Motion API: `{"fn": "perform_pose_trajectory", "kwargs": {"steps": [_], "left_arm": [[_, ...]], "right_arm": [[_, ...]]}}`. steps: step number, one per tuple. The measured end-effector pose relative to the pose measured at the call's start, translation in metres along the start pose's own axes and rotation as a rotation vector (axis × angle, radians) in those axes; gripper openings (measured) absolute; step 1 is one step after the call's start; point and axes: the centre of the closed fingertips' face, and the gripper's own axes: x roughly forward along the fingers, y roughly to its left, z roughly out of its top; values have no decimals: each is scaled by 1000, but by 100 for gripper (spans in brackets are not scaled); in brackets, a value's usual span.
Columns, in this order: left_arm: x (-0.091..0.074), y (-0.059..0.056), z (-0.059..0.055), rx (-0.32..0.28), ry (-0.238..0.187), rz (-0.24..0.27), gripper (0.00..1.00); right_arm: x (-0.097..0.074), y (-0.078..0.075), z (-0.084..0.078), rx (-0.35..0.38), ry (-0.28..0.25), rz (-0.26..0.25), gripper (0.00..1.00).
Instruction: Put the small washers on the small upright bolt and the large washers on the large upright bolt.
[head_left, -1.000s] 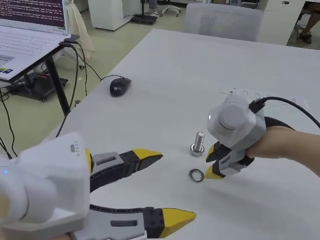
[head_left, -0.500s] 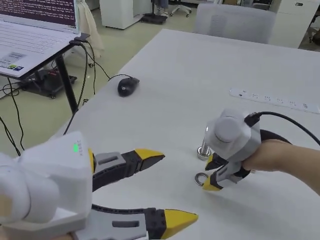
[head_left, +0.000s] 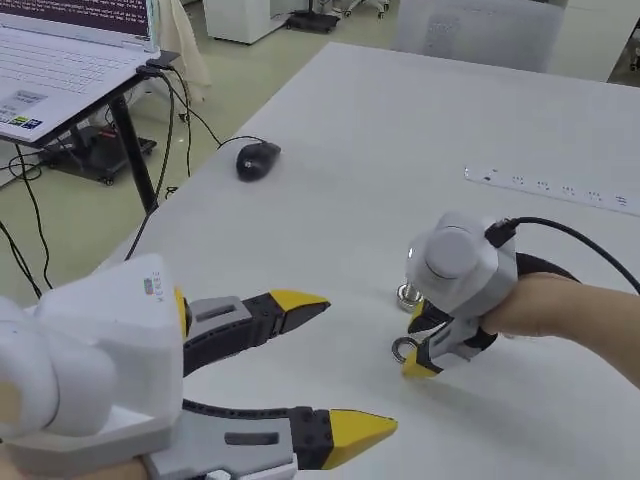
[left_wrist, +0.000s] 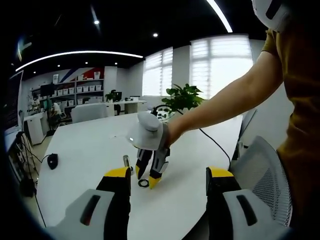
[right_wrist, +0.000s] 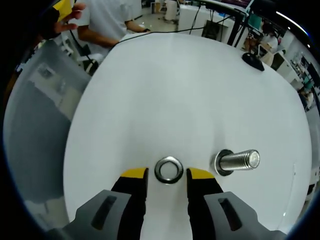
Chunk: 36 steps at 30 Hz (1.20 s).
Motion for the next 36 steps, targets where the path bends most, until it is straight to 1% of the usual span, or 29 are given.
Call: {"fn": "perform_pose_trajectory", "kwargs": {"steps": [2, 7, 10, 11, 12, 18, 21, 28, 31, 33, 36], "left_arm": [[1, 0, 0, 0, 0, -1, 60], [2, 0, 1, 1, 0, -5, 60], [2, 0, 1, 0, -2, -7, 60], [3, 0, 1, 0, -3, -6, 60], [3, 0, 1, 1, -2, -7, 60], [2, 0, 0, 1, 0, -4, 60], [1, 0, 0, 1, -1, -5, 60], [1, -1, 0, 2, 1, -5, 60], [1, -1, -1, 2, 1, -3, 60], [0, -1, -1, 0, 1, 1, 60], [-1, -1, -2, -1, 1, 3, 60]], "right_arm": [[0, 1, -1, 16, -3, 9, 32], [0, 0, -1, 19, -12, 14, 31], [1, 0, -1, 7, 0, 13, 29], [0, 0, -2, -4, 14, 10, 25], [1, 0, -1, -6, 11, 13, 25], [1, 0, -1, -5, 27, 5, 23], [1, -2, -1, 19, 19, 5, 22], [0, -1, -1, 34, 10, -4, 21], [-1, -2, 0, 30, 6, -14, 21], [-2, -1, -1, 32, 3, -11, 21], [-8, -2, -1, 26, 6, -14, 21]]}}
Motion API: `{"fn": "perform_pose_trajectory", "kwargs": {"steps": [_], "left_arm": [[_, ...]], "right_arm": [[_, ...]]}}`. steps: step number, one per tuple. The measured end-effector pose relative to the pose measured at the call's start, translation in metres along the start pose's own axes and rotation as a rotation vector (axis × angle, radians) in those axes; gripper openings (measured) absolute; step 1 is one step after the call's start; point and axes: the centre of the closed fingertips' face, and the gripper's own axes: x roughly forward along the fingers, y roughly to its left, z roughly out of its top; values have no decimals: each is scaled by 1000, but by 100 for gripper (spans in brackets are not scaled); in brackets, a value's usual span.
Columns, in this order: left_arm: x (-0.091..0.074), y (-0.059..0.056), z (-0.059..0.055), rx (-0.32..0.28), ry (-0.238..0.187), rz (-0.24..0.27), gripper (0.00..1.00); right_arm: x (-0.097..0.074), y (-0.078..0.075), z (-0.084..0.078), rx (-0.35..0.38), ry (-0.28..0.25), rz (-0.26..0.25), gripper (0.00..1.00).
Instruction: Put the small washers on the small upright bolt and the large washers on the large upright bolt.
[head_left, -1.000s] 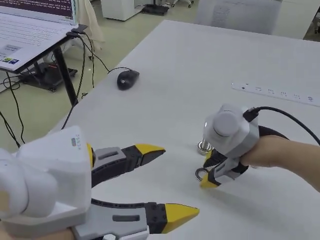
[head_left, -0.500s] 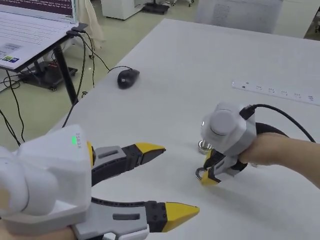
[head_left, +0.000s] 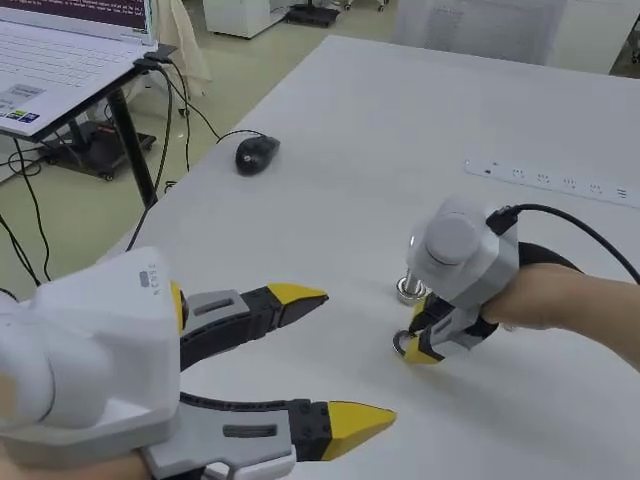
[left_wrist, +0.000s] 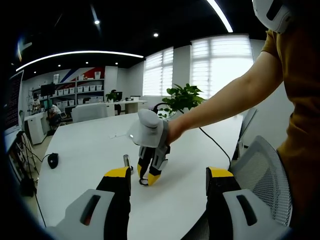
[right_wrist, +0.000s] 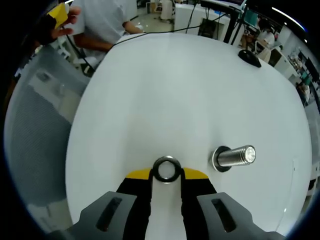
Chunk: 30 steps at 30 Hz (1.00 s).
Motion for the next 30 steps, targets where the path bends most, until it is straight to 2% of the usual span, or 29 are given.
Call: {"fn": "perform_pose_trajectory", "kwargs": {"steps": [8, 15, 24, 30], "left_arm": [[1, -1, 3, 3, -9, -1, 60], [4, -4, 3, 9, -5, -15, 60], [5, -6, 4, 15, -7, -25, 60], [6, -5, 3, 16, -1, -24, 60]], "right_arm": [[-20, -6, 1, -1, -12, -21, 21], [-46, -20, 6, -16, -25, -63, 21], [-74, -49, 21, -44, -29, -135, 21], [-77, -65, 34, -72, -17, -151, 21]]}}
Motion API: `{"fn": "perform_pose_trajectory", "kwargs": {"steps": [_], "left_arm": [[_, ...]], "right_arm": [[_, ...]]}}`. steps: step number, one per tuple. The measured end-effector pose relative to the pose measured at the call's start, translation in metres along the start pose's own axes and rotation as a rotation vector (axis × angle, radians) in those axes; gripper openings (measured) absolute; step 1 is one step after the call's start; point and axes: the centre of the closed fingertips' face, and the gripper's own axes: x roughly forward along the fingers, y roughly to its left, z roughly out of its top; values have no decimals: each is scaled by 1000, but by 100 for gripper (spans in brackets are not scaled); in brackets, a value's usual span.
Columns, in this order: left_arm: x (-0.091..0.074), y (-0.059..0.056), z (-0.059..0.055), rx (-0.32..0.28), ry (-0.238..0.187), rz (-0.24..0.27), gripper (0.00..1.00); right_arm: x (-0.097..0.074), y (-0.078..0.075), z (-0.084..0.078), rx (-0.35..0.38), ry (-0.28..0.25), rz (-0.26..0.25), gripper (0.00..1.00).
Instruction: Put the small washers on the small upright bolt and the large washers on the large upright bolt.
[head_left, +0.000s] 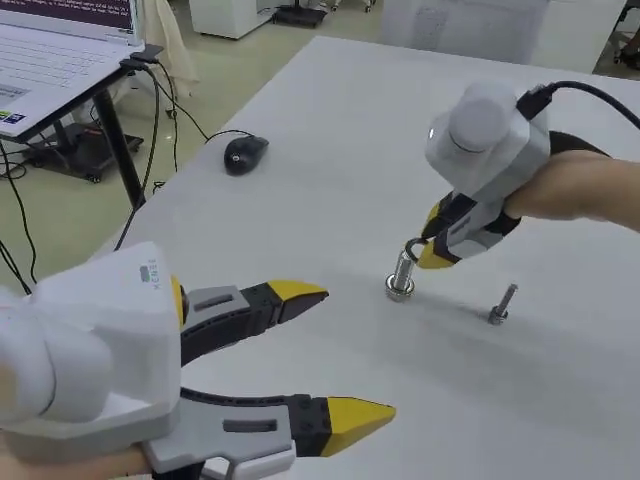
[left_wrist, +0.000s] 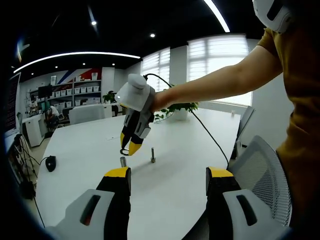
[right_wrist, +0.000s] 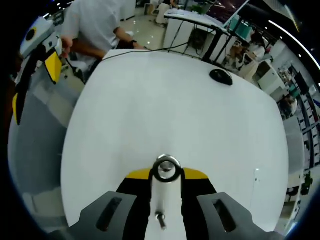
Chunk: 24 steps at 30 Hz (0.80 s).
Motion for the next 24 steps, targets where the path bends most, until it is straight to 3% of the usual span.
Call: {"fn": "perform_pose_trajectory", "kwargs": {"steps": [5, 24], "left_arm": [[-1, 4, 0, -4, -2, 7, 60], [5, 7, -1, -17, 4, -8, 60]], "right_arm": [[8, -4, 7, -3, 0, 16, 21], [32, 0, -8, -5, 59, 58, 21]]}}
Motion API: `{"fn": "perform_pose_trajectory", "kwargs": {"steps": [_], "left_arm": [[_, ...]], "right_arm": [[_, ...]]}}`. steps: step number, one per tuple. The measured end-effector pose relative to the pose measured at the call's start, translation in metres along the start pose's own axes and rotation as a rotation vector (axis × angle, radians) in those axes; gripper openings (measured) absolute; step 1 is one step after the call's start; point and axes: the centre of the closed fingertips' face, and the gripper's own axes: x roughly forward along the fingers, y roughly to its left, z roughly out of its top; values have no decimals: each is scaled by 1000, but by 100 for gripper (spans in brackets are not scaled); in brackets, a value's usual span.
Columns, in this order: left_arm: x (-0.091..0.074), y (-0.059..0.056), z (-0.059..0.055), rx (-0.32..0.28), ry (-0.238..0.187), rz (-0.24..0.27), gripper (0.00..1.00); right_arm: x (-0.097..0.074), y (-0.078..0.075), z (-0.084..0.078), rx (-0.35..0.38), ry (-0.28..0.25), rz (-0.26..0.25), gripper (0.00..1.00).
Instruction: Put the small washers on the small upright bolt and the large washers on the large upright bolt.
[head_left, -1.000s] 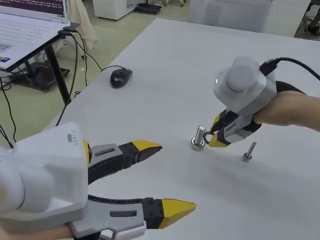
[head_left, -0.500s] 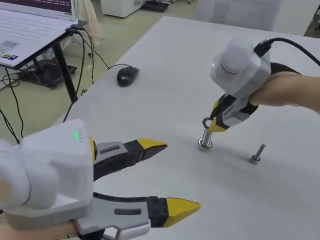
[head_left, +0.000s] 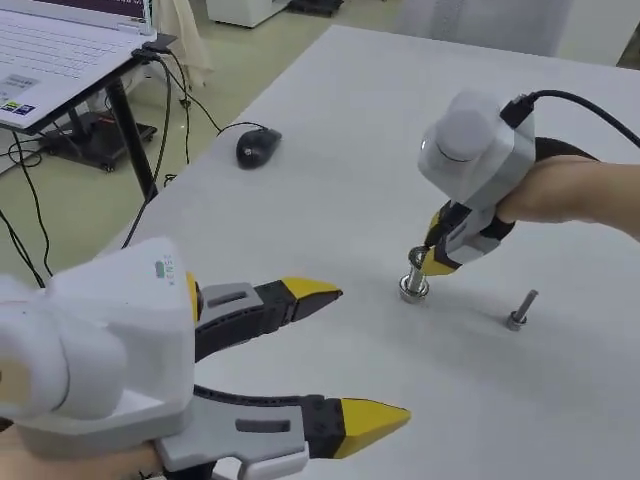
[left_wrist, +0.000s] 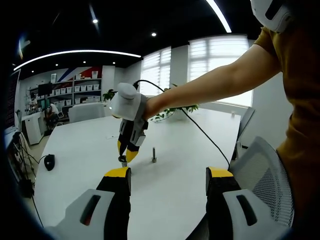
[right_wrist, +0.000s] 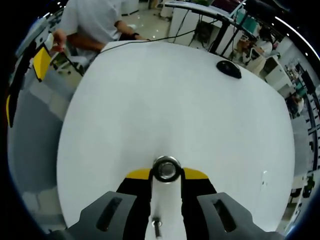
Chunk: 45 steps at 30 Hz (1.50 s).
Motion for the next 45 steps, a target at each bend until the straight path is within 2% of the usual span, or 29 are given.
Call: {"fn": "perform_pose_trajectory", "kwargs": {"steps": [13, 23, 29, 36, 45], "left_arm": [[1, 2, 1, -2, -6, 3, 60], [1, 4, -1, -10, -4, 10, 60], [1, 5, -2, -15, -4, 11, 60], [1, 5, -3, -14, -2, 9, 60], [2, 4, -3, -13, -4, 3, 60]], "right_arm": [[28, -3, -13, 19, 16, 8, 22], [39, -2, -14, 36, 13, 22, 22], [42, -1, -16, 34, 9, 28, 23], [42, 4, -14, 28, -20, 41, 26], [25, 10, -13, 39, -55, 20, 29]]}}
